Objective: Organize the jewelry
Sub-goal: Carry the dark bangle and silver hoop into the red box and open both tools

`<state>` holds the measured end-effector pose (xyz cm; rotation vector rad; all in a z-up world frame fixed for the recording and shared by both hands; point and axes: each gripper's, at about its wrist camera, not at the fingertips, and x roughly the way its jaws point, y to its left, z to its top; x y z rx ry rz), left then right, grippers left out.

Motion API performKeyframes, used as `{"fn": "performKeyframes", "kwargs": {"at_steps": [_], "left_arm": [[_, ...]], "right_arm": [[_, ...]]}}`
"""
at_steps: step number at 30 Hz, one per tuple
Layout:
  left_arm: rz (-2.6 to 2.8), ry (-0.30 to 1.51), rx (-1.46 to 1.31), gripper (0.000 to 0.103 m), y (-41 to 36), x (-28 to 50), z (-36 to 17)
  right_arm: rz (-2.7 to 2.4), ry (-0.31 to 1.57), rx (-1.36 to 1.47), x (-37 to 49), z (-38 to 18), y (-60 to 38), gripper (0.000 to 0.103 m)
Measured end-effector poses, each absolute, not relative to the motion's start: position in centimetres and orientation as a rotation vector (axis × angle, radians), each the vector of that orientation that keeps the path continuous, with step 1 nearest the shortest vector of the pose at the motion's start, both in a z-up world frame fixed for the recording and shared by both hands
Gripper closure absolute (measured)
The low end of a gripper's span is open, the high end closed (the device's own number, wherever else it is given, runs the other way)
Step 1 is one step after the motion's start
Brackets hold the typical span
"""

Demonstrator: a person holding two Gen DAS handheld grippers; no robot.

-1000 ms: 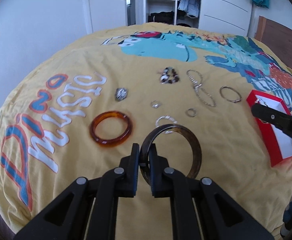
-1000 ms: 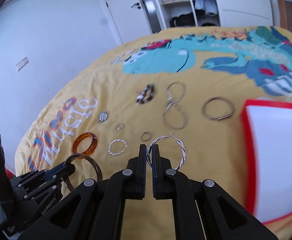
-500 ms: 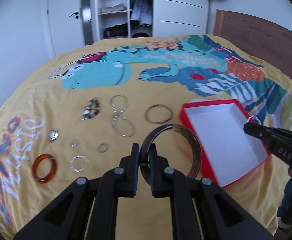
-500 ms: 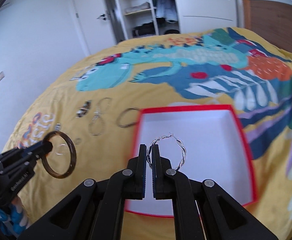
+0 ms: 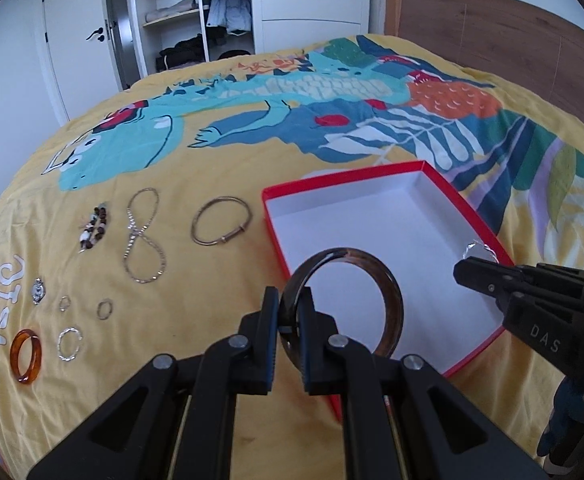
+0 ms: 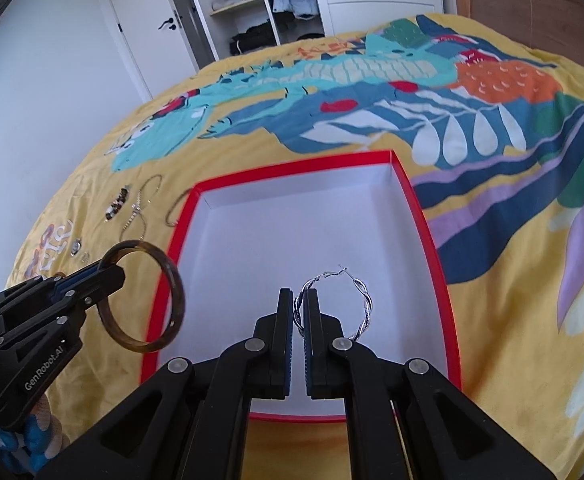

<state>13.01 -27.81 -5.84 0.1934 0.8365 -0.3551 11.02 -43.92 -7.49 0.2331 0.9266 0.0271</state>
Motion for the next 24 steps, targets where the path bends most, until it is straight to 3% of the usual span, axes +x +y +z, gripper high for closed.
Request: {"fn": "performKeyframes", "kwargs": {"at_steps": [21,23,24], "left_arm": [[-0.376,0.935,0.363,0.093,-32.8,13.8,-11.0],[-0.380,0.939,0.356,0.092,-32.8,13.8,-10.9],[-0.387,0.943,0.345,0.091,-32.7,13.9,-10.8]], "right_arm": [[-0.017,1.093,0.176,11.2,-11.0,-44.9,0.097],[-0.018,1.099,0.172,11.2,-10.9,-44.8,0.096],[-0.022,1.100,0.172,11.2,-10.8,-44.8,0.090]]}}
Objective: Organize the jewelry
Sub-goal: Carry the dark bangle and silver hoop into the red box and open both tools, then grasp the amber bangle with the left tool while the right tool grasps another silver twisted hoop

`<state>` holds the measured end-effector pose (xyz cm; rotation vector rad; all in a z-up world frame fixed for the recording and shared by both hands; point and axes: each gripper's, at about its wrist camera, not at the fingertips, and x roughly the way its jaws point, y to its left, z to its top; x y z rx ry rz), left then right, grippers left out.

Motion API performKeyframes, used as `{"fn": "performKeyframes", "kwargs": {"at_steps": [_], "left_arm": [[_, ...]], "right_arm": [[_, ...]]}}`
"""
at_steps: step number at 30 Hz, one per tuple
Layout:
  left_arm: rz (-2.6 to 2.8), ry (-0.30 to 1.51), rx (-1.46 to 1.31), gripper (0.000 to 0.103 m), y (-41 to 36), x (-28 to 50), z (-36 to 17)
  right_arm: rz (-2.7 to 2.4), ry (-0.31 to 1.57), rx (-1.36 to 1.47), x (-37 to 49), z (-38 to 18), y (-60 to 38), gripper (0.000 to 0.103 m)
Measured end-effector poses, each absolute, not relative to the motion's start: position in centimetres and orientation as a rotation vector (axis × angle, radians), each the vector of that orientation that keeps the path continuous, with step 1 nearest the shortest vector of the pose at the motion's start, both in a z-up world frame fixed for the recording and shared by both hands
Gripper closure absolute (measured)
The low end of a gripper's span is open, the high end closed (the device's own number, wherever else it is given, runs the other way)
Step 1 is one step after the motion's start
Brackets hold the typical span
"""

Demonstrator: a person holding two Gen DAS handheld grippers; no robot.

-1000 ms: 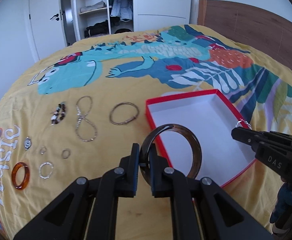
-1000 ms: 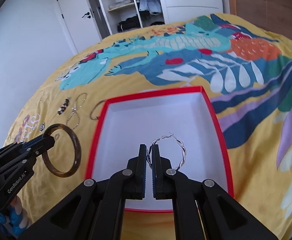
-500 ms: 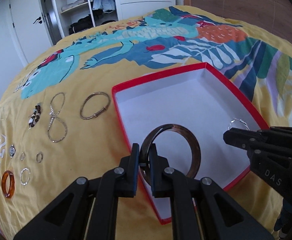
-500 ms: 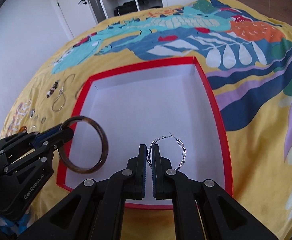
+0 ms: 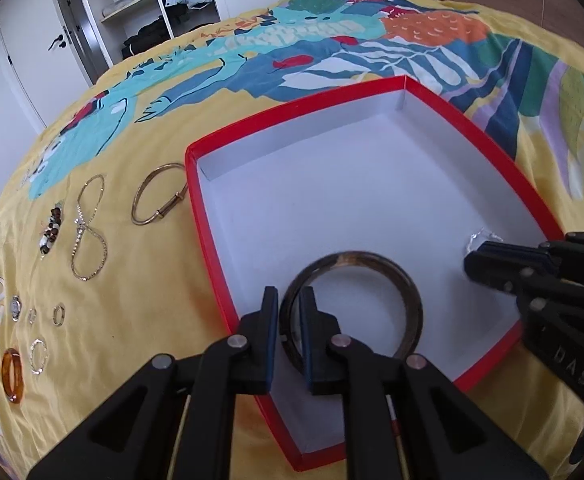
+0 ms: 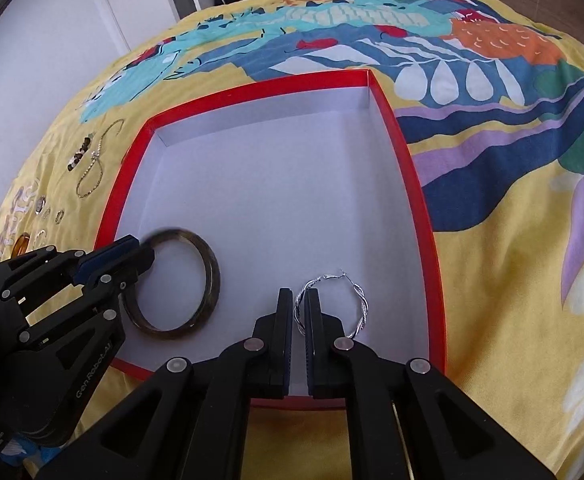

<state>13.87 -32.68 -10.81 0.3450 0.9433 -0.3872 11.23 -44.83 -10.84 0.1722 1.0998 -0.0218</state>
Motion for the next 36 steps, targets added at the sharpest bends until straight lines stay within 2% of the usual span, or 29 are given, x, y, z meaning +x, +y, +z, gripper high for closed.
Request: {"fn": "performKeyframes", "kwargs": {"at_steps": [3,4,11,21,23,26,36], "left_arm": [[-0.417,0.957,0.304,0.087,-32.4,14.1,-10.4],[-0.421,0.955,0.297,0.086,-32.3,14.0,-10.2],[-0.416,0.875,0.208,0.086,-29.1,13.1,-6.5],[-0.230,0.837,0.114,0.086,-17.4,12.7,-3.2],[-0.173,0.829,0.096,0.083,-14.1,12.4,-3.2],[-0.083,0.830,0.066,0.067,-9.5,12.2,-3.8],[0.217,0.853,-0.084,0.067,4.7,14.2,-7.3]], "right_arm": [[-0.035,1.090,0.177,10.9,-10.3,-44.8,0.065],[-0.042,1.085,0.176,10.7,-10.0,-44.8,0.063],[-0.109,1.021,0.178,8.4,-6.9,-45.3,0.063],[-0.009,0.895,0.207,7.6,-2.1,-38.3,0.063],[0.021,0.893,0.204,7.9,-2.0,-36.3,0.063],[0.083,0.900,0.198,8.7,-2.4,-32.6,0.063],[0.237,0.969,0.185,12.1,-6.1,-22.3,0.063]]}}
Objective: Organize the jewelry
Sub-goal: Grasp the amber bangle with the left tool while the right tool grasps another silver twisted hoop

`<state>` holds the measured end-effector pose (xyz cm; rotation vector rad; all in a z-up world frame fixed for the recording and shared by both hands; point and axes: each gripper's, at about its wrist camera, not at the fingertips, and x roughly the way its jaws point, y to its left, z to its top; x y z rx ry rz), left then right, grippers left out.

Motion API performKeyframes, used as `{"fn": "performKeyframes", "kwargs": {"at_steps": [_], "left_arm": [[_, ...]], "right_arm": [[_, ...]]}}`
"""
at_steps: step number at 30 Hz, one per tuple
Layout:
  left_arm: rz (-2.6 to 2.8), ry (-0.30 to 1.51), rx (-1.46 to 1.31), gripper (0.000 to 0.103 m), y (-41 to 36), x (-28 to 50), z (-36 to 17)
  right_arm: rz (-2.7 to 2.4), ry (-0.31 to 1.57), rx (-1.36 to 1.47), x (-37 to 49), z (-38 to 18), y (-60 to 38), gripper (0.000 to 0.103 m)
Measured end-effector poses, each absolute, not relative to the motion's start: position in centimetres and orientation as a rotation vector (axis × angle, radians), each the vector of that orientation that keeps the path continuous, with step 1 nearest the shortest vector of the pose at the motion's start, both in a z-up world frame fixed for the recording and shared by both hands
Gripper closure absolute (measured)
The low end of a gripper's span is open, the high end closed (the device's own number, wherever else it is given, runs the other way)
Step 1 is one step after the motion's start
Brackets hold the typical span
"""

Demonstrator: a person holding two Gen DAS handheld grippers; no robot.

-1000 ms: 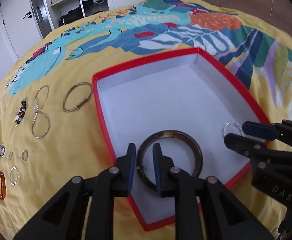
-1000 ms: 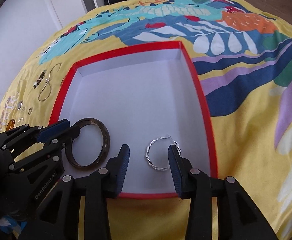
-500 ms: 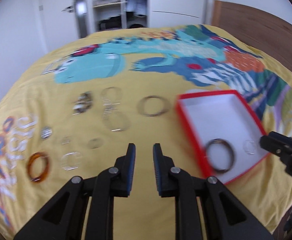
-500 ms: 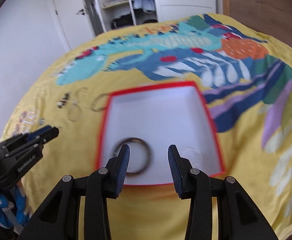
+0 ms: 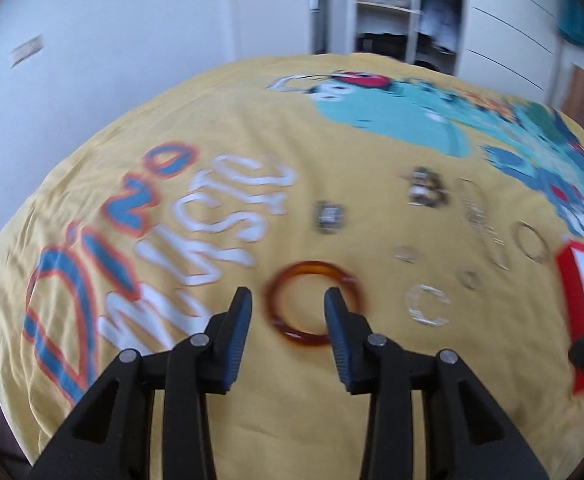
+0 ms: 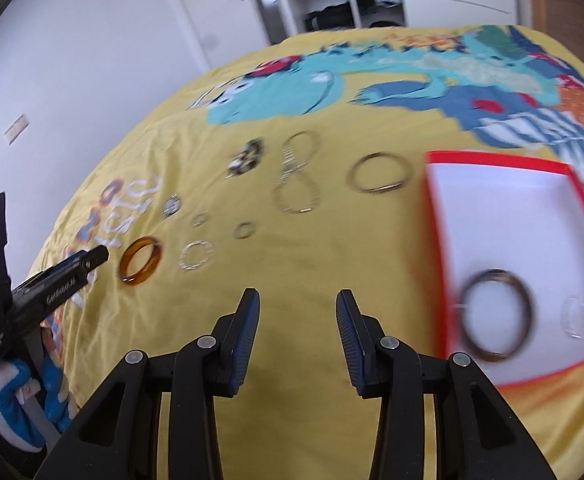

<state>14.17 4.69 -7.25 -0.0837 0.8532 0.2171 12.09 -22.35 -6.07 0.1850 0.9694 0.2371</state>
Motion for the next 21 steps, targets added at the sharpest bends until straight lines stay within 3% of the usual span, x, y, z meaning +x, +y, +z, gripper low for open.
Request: {"fn": "performKeyframes", "kwargs": {"at_steps": [9,21], "left_arm": [[0.250,0.920,-0.183,0.067,6.8,15.8,-10.8],[0.235,0.887,-0.309,0.067,8.9,16.3,-11.4]], "right_arm": [[0.331,1.012,0.189,16.3,-9.1,-16.2,0.063],[0.354,1.048,0.209,19.7,-12.4,-13.2,0.065]]}}
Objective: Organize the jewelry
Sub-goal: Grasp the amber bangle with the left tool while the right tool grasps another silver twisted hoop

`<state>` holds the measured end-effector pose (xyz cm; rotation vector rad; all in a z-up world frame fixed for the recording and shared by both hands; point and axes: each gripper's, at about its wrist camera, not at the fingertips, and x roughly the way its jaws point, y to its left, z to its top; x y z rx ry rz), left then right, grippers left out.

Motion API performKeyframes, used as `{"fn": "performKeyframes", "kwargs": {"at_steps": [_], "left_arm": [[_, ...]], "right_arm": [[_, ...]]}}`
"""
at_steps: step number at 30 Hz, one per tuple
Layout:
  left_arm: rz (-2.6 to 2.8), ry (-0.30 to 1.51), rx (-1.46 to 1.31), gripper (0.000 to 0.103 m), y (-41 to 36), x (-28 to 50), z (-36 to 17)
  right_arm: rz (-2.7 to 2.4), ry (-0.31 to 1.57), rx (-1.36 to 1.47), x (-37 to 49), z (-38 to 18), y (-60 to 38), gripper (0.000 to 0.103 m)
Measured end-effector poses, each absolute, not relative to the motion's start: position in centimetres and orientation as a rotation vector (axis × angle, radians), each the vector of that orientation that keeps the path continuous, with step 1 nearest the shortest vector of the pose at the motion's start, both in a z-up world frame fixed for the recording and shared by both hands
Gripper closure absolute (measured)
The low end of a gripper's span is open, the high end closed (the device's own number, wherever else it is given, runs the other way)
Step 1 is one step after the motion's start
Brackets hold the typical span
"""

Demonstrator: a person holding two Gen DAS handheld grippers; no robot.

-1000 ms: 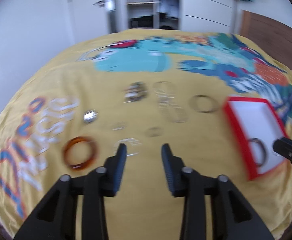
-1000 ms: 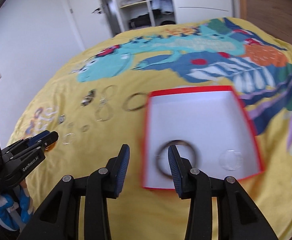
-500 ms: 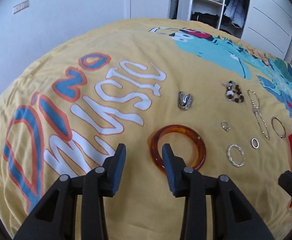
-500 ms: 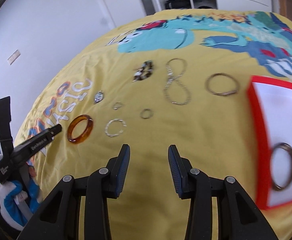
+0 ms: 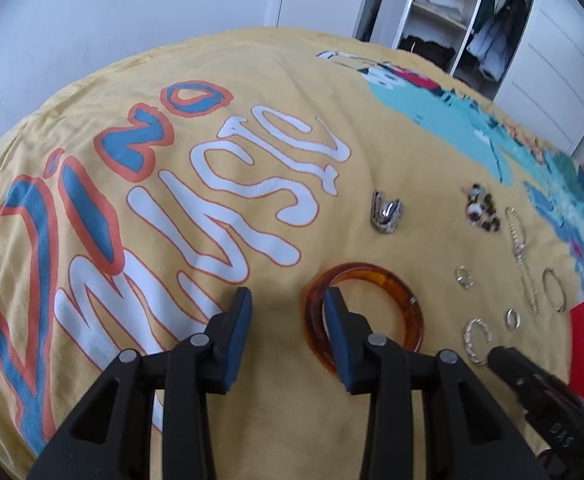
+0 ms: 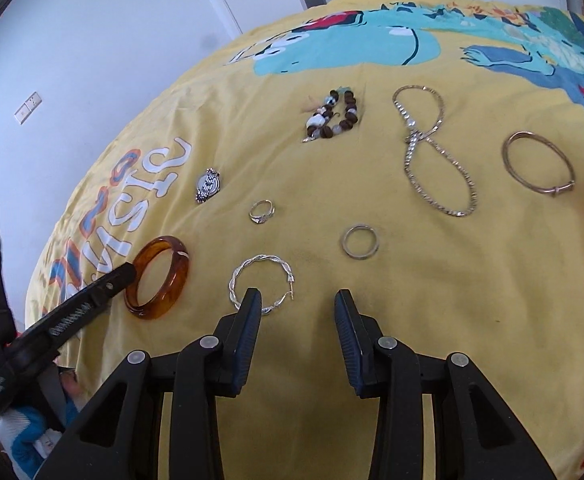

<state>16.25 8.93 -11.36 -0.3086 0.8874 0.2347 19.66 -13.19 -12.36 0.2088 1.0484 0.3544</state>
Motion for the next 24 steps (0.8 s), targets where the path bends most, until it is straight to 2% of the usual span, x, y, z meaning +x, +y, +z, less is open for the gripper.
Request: {"fn": "performKeyframes", "kwargs": {"at_steps": [9,12,17,24], "left_arm": [[0.219,0.905,-0.313,0.067,8.9,16.5,-11.9],[0.206,0.915,-0.326,0.063,9.1,16.7,-12.3],[0.197,0.932,-0.318,0.063,8.8,17.0,-12.9],[0.209,0.938,-0.206,0.065,7.2,17.5,-13.7]], "right_arm": [[0.379,1.045,0.222,20.2,-13.0,-12.8,0.065],[0.385,1.044,0.231,20.2,-13.2,-12.9,0.065],[0.391,1.041,0.229,20.3,-13.5,-12.7,0.065],[0.409,1.033,0.207,20.9,-13.9,-12.1,0.072]]}}
